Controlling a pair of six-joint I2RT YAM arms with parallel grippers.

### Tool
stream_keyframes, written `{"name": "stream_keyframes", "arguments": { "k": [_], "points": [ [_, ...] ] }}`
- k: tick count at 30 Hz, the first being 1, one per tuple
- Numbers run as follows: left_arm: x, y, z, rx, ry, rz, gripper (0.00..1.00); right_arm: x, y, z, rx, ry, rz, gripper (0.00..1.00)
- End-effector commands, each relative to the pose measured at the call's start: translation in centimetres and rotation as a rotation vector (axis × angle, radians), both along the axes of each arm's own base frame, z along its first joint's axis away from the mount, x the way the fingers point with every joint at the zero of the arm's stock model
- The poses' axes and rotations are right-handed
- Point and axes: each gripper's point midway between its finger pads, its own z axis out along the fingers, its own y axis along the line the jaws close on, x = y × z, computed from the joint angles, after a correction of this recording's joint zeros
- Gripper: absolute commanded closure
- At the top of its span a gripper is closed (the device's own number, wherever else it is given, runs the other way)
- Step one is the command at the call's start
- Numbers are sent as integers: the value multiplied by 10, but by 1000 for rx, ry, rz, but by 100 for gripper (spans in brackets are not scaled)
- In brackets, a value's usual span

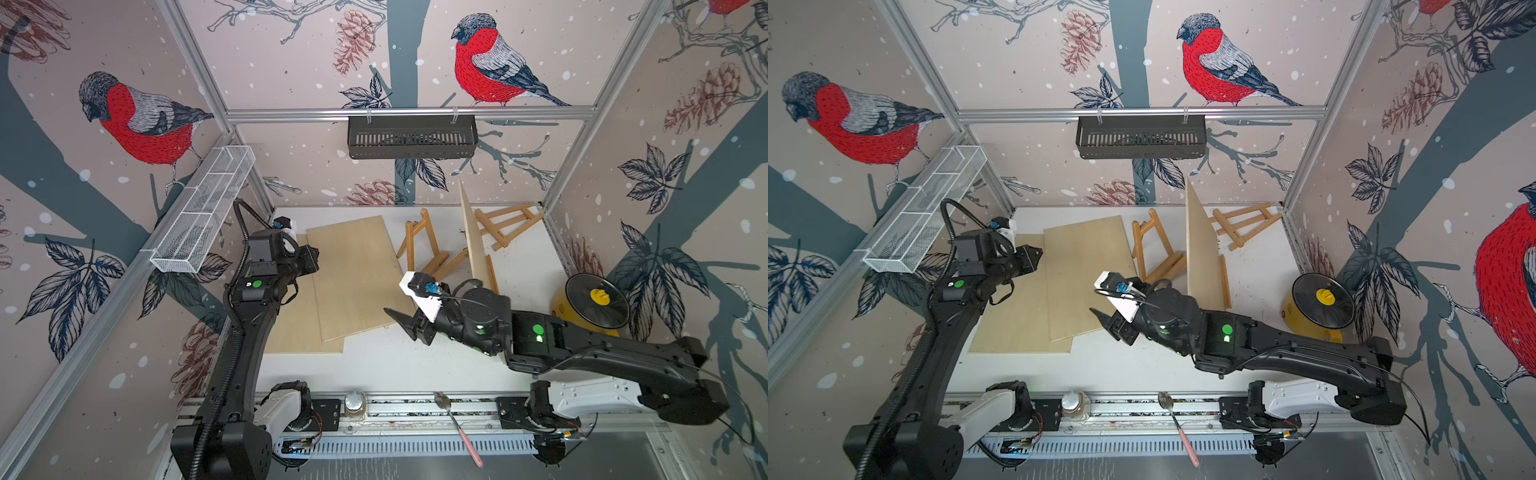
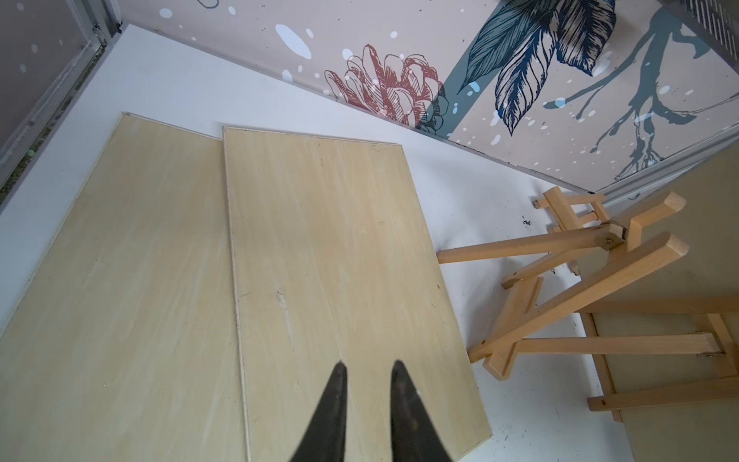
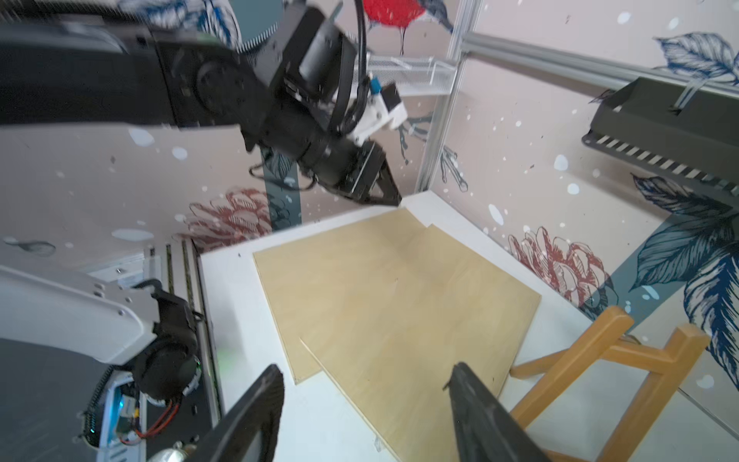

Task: Disassemble the easel
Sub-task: Adjust the drawing board.

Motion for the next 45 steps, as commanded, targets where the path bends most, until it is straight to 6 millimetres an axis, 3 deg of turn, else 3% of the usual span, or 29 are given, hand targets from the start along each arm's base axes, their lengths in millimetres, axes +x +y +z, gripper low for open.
{"name": "stream_keyframes", "arguments": {
  "k": [1,6,10,12,15,21,27,33,35,38,45],
  "points": [
    [-5,-5,-3,-6,5,4,79,2,-8,22,80,-3,8,36],
    [-10,-20,-18,5,18,-4,79,5,1,9,13,11,-23,49],
    [-7,-59,-22,-2,1,-73,79,4,20,-10,-31,27,-44,48],
    [-4,-77,-29,11,6,-94,79,7,22,-6,-14,34,-63,45],
    [3,-100,-40,-44,13,-122,79,14,11,19,42,14,-102,41],
    [14,-129,-63,-34,20,-143,78,39,-34,69,116,-36,-183,38],
    [57,-148,-88,19,58,-131,79,74,-90,93,156,-60,-303,39],
    [88,-183,-116,65,114,-149,79,110,-169,119,204,-116,-560,31],
    [98,-191,-125,66,132,-139,78,127,-199,122,205,-124,-668,30],
    [113,-194,-137,70,154,-96,76,152,-229,115,194,-106,-750,28],
    [144,-203,-161,42,222,-3,76,201,-260,82,225,4,-712,26]
  ]
}}
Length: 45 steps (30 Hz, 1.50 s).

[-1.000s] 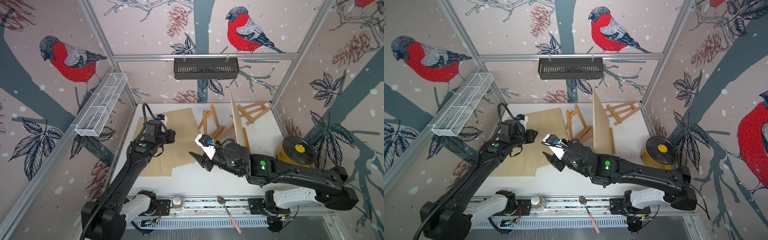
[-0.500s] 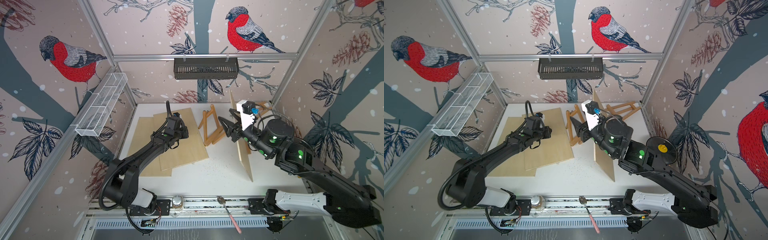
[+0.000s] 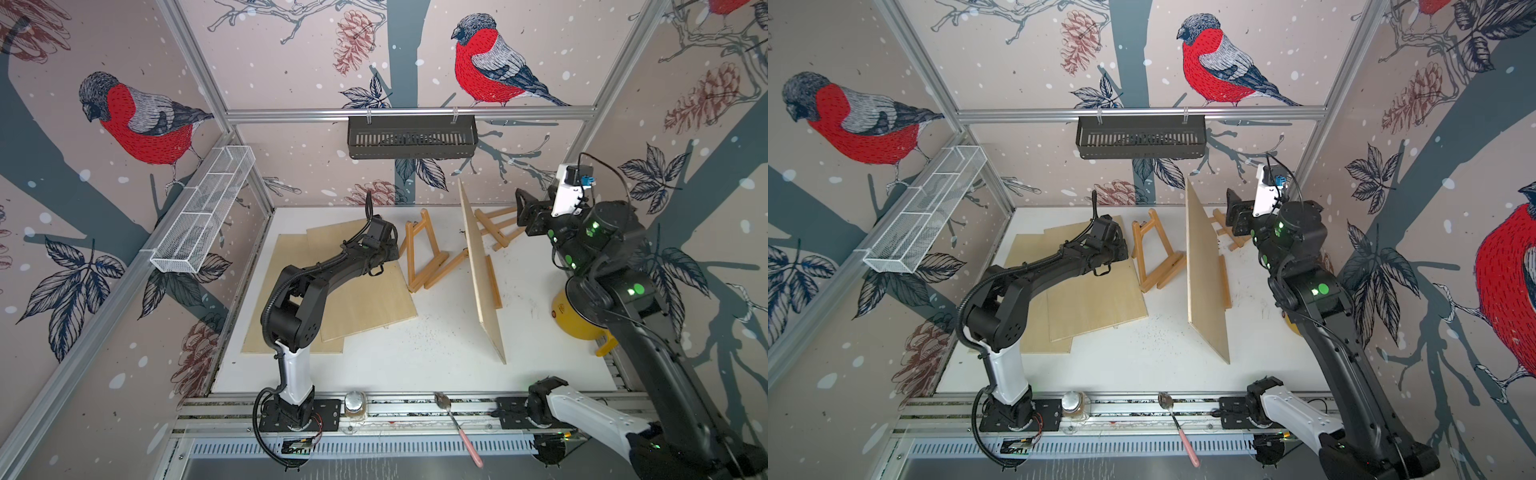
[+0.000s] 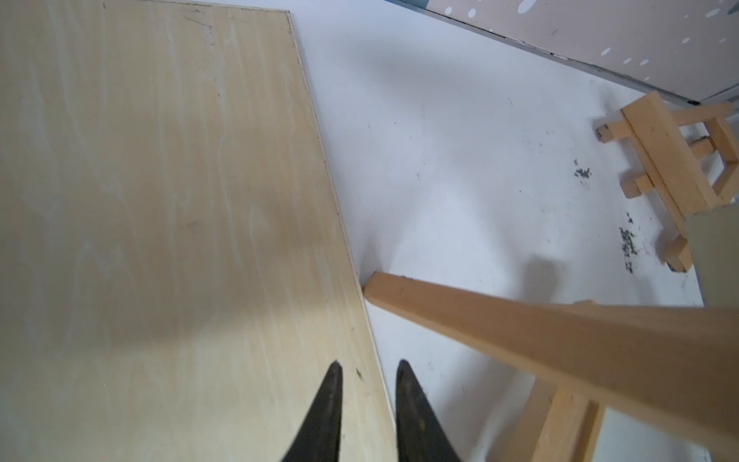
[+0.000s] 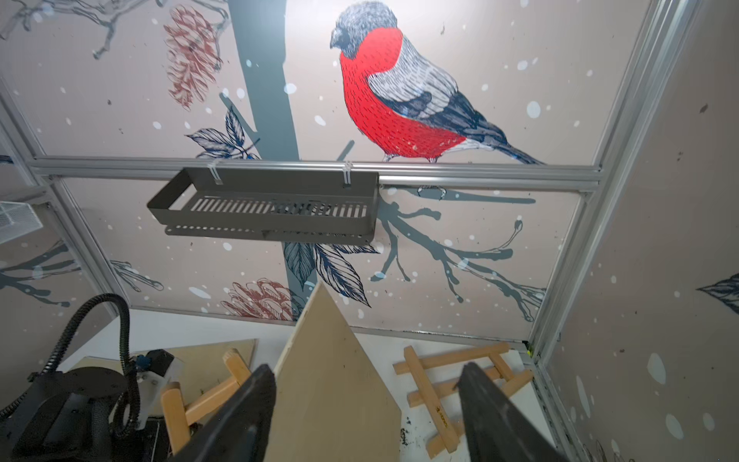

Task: Disassemble the easel
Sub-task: Adjust the drawing board.

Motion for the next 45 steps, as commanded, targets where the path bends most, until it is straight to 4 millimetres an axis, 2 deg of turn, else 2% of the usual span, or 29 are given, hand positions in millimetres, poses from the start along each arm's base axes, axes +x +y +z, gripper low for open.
{"name": "stream_keyframes", "arguments": {
  "k": [1,9,17,22,33,45],
  "points": [
    [13,3,-8,-6,36,94,76,6,13,-3,79,1,150,27],
    [33,12,-27,81,92,209,78,27,10,-26,106,34,188,26],
    [56,0,-50,106,141,214,79,37,11,-35,109,47,202,26],
    [60,4,-58,157,163,229,79,41,12,-38,106,55,208,26],
    [51,7,-91,229,254,198,79,41,8,-37,110,33,200,25],
    [34,33,-102,438,327,152,80,43,7,-39,118,32,207,25]
  ]
}}
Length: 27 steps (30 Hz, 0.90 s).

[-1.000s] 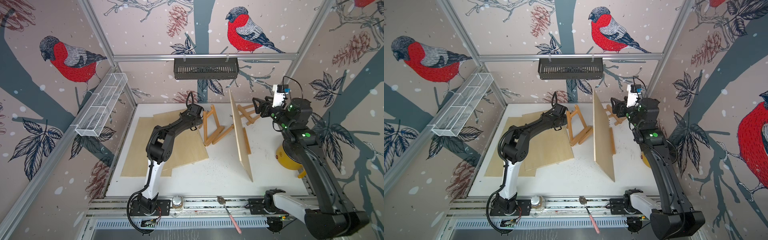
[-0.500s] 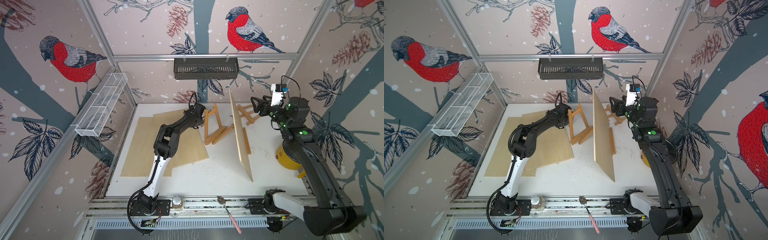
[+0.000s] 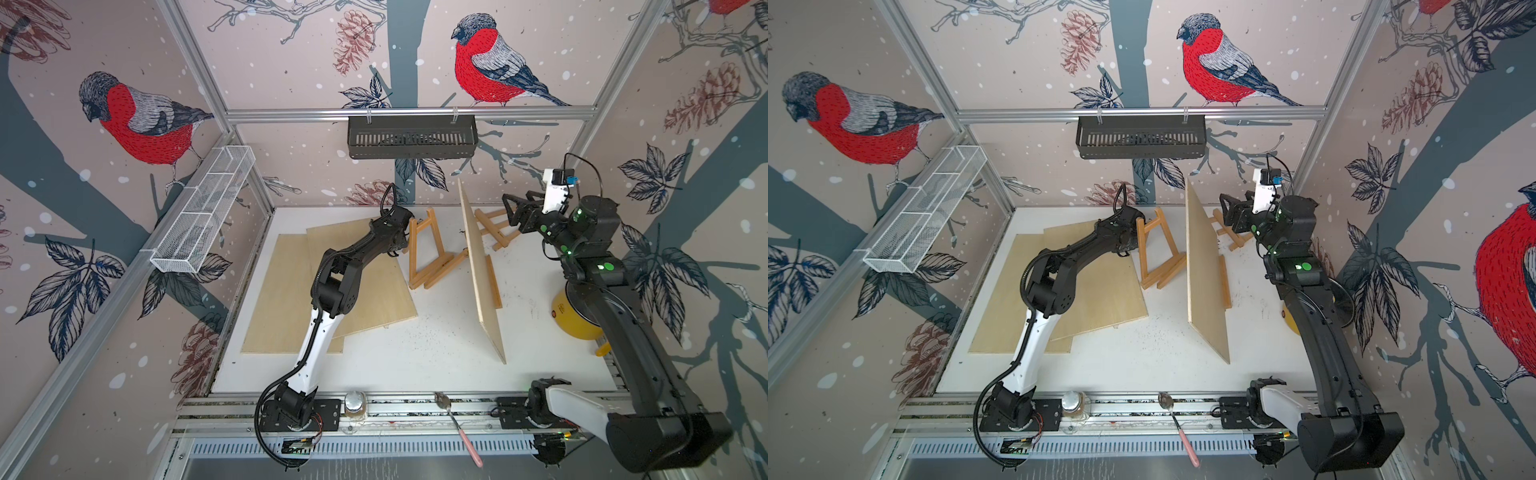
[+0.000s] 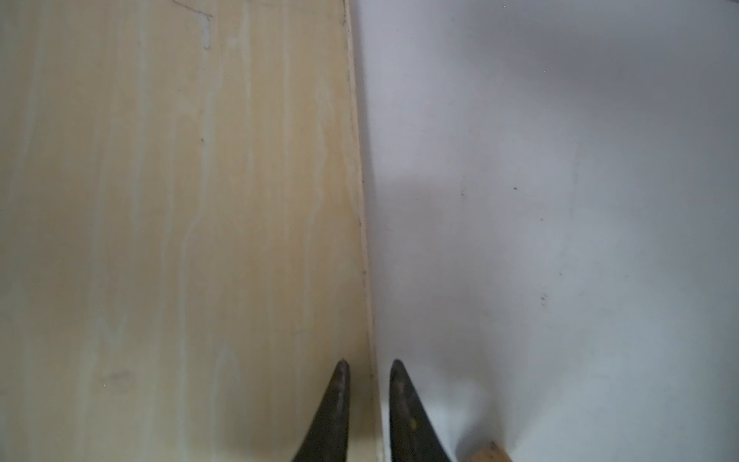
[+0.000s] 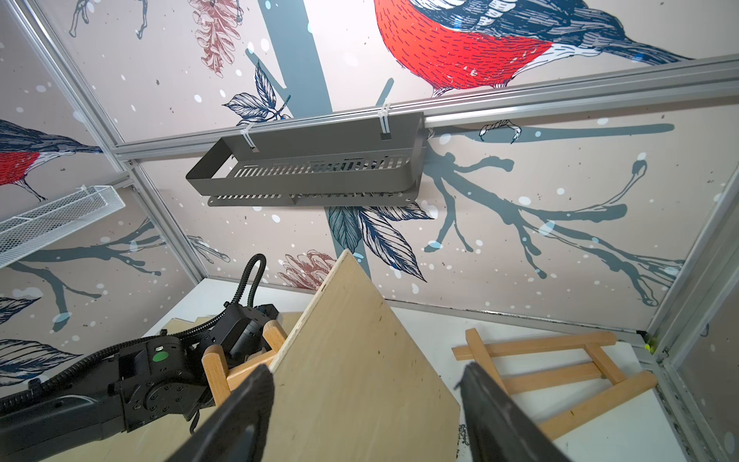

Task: Disassemble the easel
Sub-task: Adjust the drawing board.

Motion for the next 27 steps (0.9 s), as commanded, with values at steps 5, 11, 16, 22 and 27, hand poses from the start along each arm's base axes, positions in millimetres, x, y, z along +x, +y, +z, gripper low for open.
{"name": "stream_keyframes", "arguments": {
  "k": [5,11,16,22,27],
  "points": [
    [-48,37,-38,193,226,-20,80,0,0,10,12,-40,6,25],
    [-59,34,-40,149,229,-35,80,-1,0,10,14,-46,7,25],
    [-60,16,-6,-19,115,-35,80,-1,1,8,14,-39,12,25],
    [-68,-3,24,-108,50,-65,79,-4,1,9,23,-44,18,25],
    [-72,-18,24,-145,38,-81,79,-6,2,10,25,-46,21,25]
  ]
}}
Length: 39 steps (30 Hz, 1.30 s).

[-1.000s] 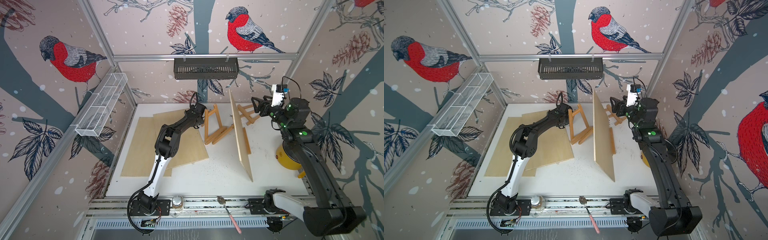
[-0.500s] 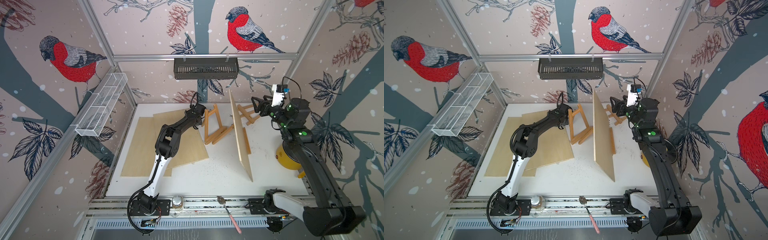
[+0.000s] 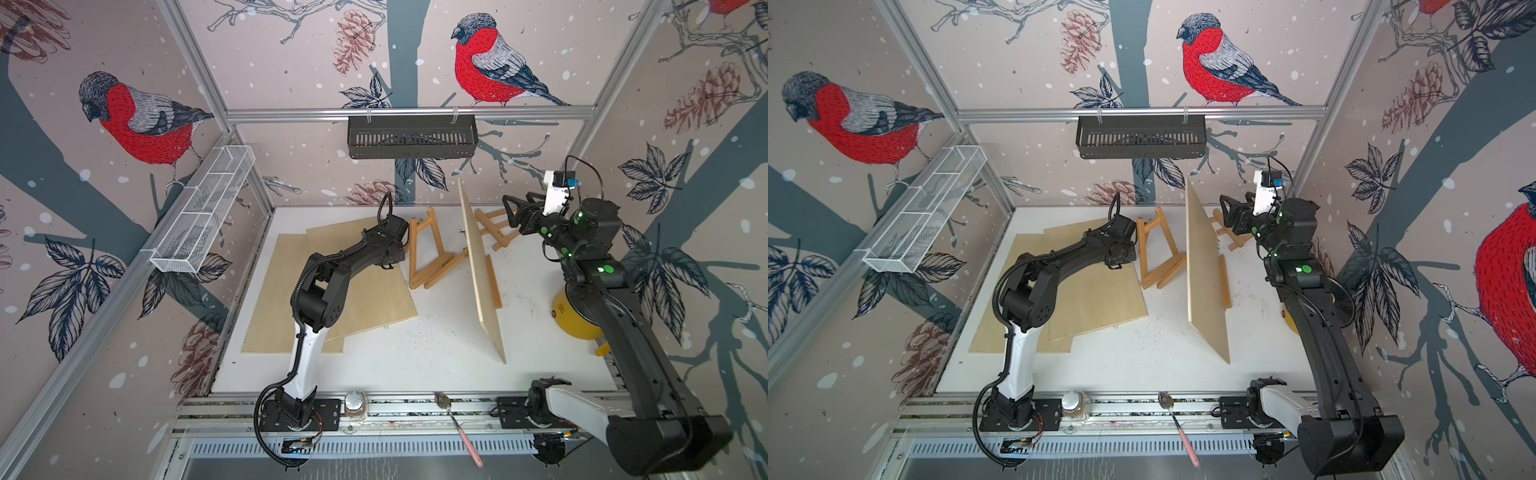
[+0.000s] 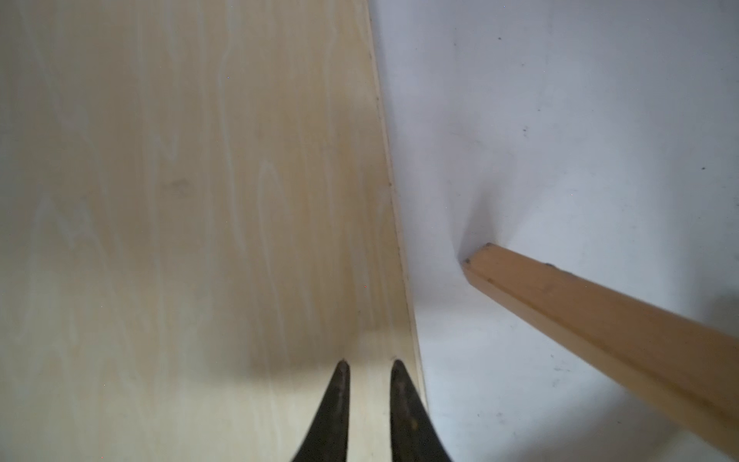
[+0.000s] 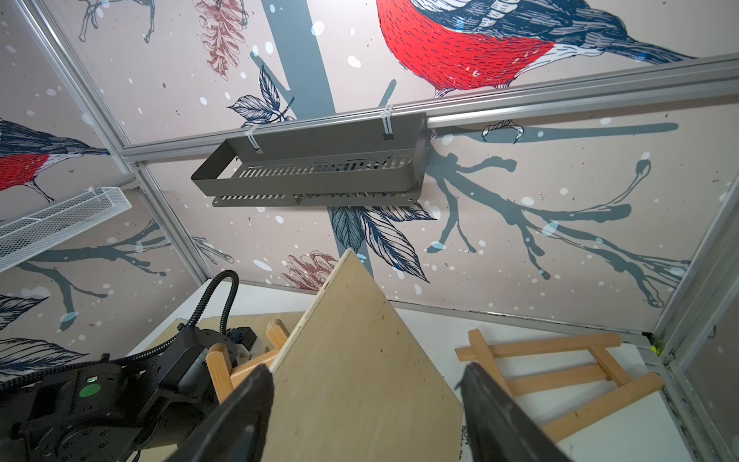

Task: Disassemble the easel
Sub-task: Adjust the drawing board.

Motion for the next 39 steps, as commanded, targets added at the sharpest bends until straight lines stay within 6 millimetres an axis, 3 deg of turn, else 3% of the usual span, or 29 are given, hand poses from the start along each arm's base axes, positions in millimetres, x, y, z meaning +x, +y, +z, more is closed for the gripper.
{"name": "stream_keyframes", "arguments": {
  "k": [1,8,18,24,31,39],
  "points": [
    [1,-13,2,-52,-13,3,79,-3,2,11,15,-40,13,25],
    [7,-31,-6,-151,-57,-12,80,-1,2,7,8,-32,14,25],
    [21,-47,1,-229,-103,-17,80,5,4,-1,3,-11,22,25],
    [26,-51,-16,-210,-56,-8,80,6,4,-1,3,-11,23,25],
    [20,-40,-46,-112,38,8,80,5,2,0,-1,-18,16,25],
    [-6,-17,-47,-1,105,-13,80,6,1,-1,3,-18,16,24]
  ]
}}
